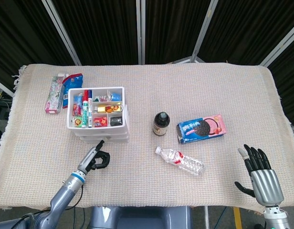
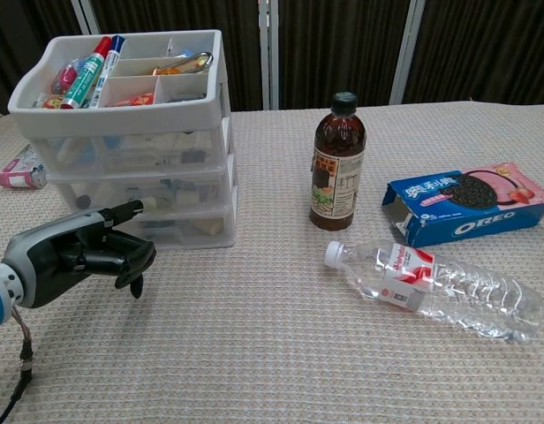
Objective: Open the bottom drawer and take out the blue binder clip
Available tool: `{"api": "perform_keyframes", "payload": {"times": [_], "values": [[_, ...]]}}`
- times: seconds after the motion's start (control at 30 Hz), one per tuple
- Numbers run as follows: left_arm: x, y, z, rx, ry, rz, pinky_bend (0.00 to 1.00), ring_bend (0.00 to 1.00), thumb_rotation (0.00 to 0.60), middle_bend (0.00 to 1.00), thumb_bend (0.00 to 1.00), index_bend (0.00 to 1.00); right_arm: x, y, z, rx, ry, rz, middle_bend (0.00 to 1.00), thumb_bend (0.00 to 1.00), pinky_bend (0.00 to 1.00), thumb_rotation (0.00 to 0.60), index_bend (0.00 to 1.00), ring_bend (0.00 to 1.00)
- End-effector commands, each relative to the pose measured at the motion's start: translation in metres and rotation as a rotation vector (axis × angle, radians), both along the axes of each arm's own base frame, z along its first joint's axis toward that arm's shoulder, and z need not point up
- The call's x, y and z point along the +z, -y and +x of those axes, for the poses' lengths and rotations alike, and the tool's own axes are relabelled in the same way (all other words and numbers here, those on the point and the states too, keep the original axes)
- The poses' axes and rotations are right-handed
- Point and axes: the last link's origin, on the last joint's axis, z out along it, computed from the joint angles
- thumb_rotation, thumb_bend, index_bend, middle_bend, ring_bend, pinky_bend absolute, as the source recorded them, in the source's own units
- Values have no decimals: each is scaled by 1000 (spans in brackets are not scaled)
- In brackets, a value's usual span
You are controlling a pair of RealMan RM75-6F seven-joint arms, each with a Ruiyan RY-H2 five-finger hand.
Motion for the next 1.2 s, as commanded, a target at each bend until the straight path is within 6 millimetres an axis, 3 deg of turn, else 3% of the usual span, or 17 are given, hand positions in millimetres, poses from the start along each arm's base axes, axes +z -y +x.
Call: {"api": "perform_keyframes", "payload": {"times": [0.03, 0.33, 0.73, 1.2], "values": [[0, -1, 0, 1, 3, 0, 563, 743, 600, 757, 656, 0, 0, 0, 0, 1, 0, 1, 0, 0, 0, 600, 0, 0], [-3, -2, -2, -1, 2, -14, 563, 743, 600, 757, 657, 5, -1, 0, 0, 0, -1, 5, 0, 0, 0, 600, 0, 0], [1, 0, -4, -7, 12, -11, 563, 743, 600, 758, 658, 144, -2, 0, 0, -1, -6, 3, 0, 0, 0, 600, 0, 0], [2, 13, -10, -19, 19, -22, 563, 743, 600, 758, 658, 151, 0, 0, 1, 3, -3, -6, 0, 0, 0, 600, 0, 0]]}}
